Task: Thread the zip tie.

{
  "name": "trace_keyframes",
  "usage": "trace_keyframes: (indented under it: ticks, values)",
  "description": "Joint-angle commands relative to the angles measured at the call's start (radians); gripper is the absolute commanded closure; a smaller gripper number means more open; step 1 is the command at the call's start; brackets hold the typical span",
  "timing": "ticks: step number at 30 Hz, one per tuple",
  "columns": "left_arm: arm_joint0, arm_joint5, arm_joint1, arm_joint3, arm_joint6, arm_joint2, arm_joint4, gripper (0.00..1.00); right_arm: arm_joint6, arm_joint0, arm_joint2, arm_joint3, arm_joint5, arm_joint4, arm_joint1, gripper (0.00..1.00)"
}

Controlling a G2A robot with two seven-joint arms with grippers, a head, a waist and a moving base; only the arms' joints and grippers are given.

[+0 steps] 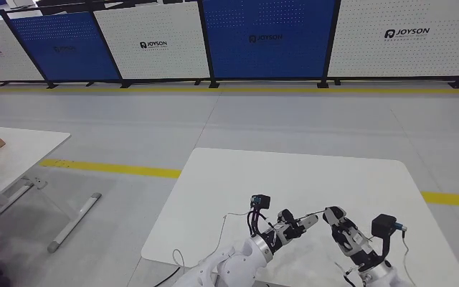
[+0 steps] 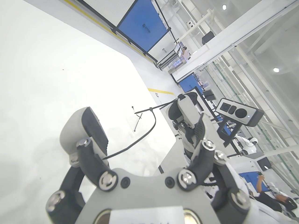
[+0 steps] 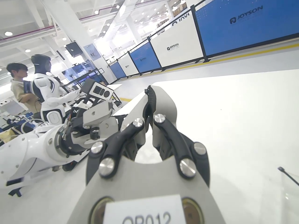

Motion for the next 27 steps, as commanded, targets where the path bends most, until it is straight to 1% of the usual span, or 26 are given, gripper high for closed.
trace_keyframes:
  ticks: [1,5,8,11,13,16,21,23,25,27]
  values:
    - [-0.003,0.001,-0.002,0.003,0.002,0.002,0.0,0.0,-0.001,0.0,-0.002,-0.001,0.0,-0.007,0.0,1.0]
    - [-0.003,0.003,-0.005,0.001,0.024,-0.004,-0.014,0.0,-0.015,-0.003,0.002,0.003,0.0,-0.023,-0.001,1.0]
    - [0.008,0.0,-0.003,-0.002,0.026,-0.014,-0.015,0.0,-0.03,-0.011,0.012,0.007,0.0,-0.027,-0.002,1.0]
    - [0.017,0.004,-0.002,0.006,0.022,-0.022,-0.019,0.0,-0.041,-0.021,0.022,0.011,0.0,-0.027,-0.004,1.0]
    - [0.02,0.0,-0.002,0.011,0.006,-0.017,-0.021,0.0,-0.05,-0.025,0.027,0.016,0.003,-0.028,-0.006,1.0]
    - [0.02,-0.022,-0.004,0.015,-0.026,-0.002,-0.028,0.0,-0.057,-0.027,0.025,0.015,0.028,-0.035,-0.013,1.0]
    - [0.019,-0.043,-0.008,0.008,-0.03,0.019,-0.028,0.0,-0.054,-0.027,0.023,0.01,0.035,-0.049,-0.022,1.0]
    - [0.011,-0.042,-0.012,0.01,-0.027,0.026,-0.032,0.0,-0.049,-0.031,0.025,0.007,0.026,-0.054,-0.024,1.0]
    - [0.001,-0.035,-0.018,0.019,-0.003,0.03,-0.047,0.0,-0.046,-0.032,0.027,0.007,0.022,-0.055,-0.024,1.0]
    - [-0.001,-0.034,-0.019,0.02,0.001,0.03,-0.05,0.0,-0.046,-0.032,0.027,0.007,0.022,-0.055,-0.024,1.0]
